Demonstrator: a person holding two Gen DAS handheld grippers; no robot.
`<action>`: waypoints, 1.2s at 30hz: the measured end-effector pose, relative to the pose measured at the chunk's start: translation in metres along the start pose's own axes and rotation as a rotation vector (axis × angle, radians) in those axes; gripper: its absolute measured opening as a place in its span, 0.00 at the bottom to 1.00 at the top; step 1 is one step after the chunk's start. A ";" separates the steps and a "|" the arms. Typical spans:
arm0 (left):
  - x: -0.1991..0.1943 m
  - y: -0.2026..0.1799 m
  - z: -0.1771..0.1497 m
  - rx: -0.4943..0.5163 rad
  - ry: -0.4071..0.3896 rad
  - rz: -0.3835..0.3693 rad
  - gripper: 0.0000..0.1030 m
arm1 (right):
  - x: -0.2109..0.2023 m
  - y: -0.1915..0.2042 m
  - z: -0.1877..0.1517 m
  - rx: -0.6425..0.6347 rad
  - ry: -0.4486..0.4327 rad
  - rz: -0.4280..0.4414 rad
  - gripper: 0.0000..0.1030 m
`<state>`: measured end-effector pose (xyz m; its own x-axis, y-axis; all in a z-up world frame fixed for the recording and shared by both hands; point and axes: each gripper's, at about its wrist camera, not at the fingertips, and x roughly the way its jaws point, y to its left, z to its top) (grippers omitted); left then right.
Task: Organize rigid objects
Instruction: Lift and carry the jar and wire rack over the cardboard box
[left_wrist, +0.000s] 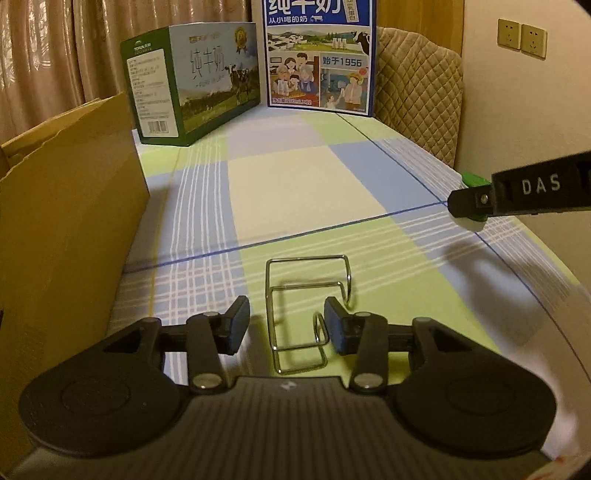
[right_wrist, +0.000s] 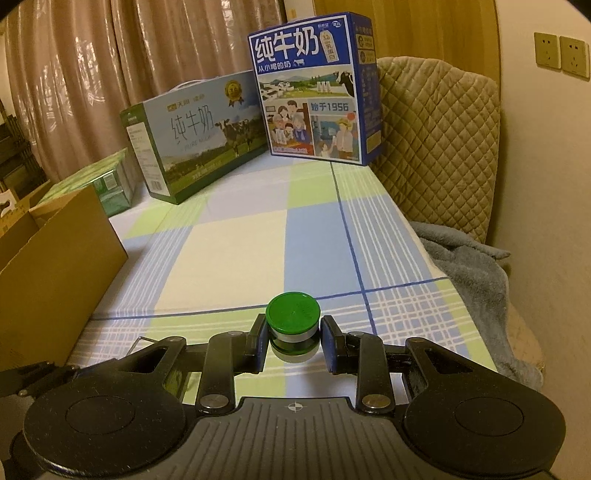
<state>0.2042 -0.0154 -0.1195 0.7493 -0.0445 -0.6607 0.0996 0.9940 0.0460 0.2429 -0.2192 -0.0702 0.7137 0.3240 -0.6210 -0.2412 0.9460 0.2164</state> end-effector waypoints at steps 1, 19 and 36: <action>0.001 0.000 0.001 0.002 0.009 -0.004 0.38 | 0.000 0.000 0.000 -0.001 0.001 0.000 0.26; -0.026 -0.001 -0.007 0.009 0.028 -0.009 0.25 | -0.002 0.000 0.000 -0.005 -0.005 0.004 0.26; -0.093 0.007 -0.014 -0.003 0.029 -0.030 0.25 | -0.050 0.027 -0.018 0.004 -0.012 0.016 0.26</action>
<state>0.1257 -0.0030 -0.0678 0.7269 -0.0719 -0.6829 0.1199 0.9925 0.0232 0.1889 -0.2103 -0.0464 0.7175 0.3387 -0.6087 -0.2498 0.9408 0.2291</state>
